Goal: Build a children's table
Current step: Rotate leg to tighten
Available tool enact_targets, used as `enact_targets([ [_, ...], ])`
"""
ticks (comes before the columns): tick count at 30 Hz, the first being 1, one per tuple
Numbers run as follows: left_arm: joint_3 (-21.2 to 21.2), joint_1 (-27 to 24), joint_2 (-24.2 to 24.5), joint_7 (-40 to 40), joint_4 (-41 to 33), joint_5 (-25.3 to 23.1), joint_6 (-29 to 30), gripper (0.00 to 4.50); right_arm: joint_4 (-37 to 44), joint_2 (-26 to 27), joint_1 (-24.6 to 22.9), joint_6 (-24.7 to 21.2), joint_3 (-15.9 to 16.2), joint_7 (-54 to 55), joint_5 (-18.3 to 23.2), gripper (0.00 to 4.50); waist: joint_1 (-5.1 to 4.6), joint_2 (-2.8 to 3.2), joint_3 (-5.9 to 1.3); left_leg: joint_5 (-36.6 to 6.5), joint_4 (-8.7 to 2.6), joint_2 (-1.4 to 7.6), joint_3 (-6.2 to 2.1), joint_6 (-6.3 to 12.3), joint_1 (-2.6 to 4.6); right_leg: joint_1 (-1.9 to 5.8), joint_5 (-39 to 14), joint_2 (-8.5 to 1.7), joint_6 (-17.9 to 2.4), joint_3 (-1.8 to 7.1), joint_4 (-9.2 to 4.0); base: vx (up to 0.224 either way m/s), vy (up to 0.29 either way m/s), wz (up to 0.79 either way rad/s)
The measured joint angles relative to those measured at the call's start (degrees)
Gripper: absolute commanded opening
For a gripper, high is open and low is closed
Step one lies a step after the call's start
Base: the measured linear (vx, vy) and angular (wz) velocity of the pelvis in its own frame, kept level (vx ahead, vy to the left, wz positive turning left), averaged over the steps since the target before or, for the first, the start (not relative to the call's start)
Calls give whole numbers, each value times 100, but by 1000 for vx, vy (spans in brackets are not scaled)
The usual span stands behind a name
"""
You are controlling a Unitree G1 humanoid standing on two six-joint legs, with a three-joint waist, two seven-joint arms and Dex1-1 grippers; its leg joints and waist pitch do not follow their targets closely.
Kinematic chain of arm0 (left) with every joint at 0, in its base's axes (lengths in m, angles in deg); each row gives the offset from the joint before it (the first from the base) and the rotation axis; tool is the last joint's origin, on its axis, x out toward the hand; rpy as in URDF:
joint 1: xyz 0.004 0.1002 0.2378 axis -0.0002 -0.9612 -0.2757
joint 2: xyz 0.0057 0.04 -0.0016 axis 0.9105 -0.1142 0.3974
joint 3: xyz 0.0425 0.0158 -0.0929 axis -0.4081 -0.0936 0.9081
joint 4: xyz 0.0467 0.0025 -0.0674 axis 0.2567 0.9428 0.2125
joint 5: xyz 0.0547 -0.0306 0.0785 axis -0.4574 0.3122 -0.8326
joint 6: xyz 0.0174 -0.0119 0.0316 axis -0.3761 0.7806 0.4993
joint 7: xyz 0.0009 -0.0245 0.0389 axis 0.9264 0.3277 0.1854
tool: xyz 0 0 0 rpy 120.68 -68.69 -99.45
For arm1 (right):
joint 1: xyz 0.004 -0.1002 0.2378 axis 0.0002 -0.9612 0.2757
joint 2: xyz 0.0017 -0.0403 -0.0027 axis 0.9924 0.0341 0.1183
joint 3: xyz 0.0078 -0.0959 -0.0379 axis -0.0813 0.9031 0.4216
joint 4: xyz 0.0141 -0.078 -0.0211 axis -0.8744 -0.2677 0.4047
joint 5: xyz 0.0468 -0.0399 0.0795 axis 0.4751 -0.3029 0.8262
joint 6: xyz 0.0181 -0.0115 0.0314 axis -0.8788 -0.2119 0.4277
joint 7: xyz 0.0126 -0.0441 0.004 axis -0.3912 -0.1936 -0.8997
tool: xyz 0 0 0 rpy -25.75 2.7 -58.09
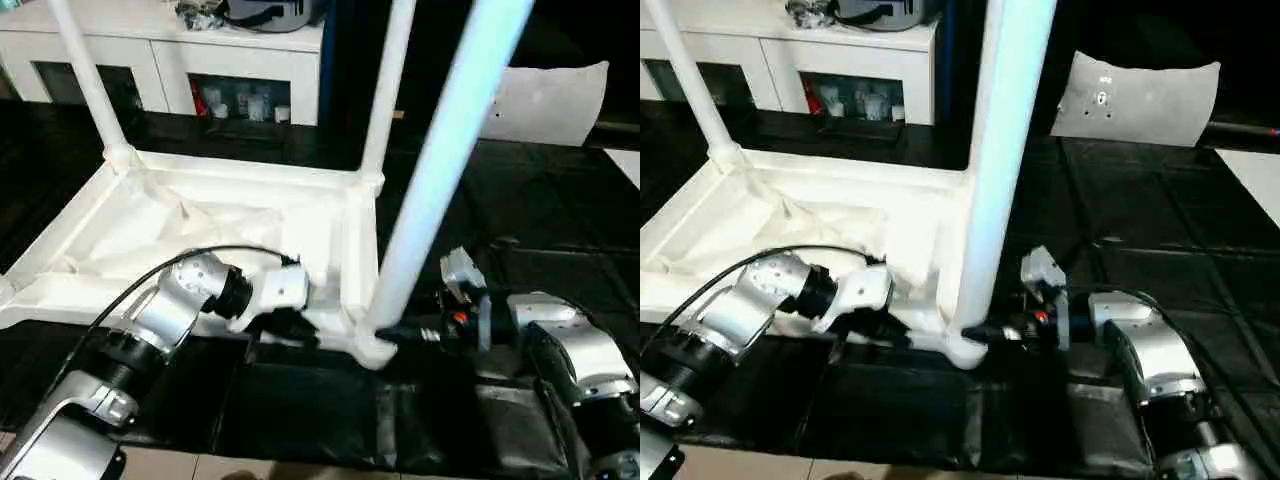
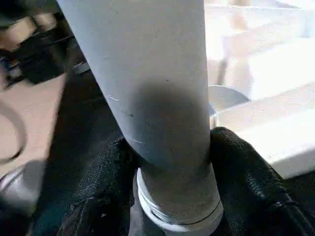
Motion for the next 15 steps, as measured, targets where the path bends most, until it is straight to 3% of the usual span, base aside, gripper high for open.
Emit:
enact_targets([
  [2,81,26,-85,-202,39,-31,284,0,143,158,-21,-252,-80,444,-54,197,-19,0,0,6,0,0,0,-6,8,5,-5,0,21,0,0,0,0,0],
  [9,361,450,-873,-1571,646,-280,1174,0,235,1223,222,-768,-544,2915,-734,196,-300,-1,-1,13,8,-4,0,-12,8,8,-1,-4,31,5,-26,0,0,0],
  [15,580,667,-1561,-2674,996,-367,1526,0,41,1931,469,-688,-744,4645,-1237,195,-305,5,-5,12,-6,-6,-1,-11,4,3,23,-3,16,6,-27,0,0,0],
])
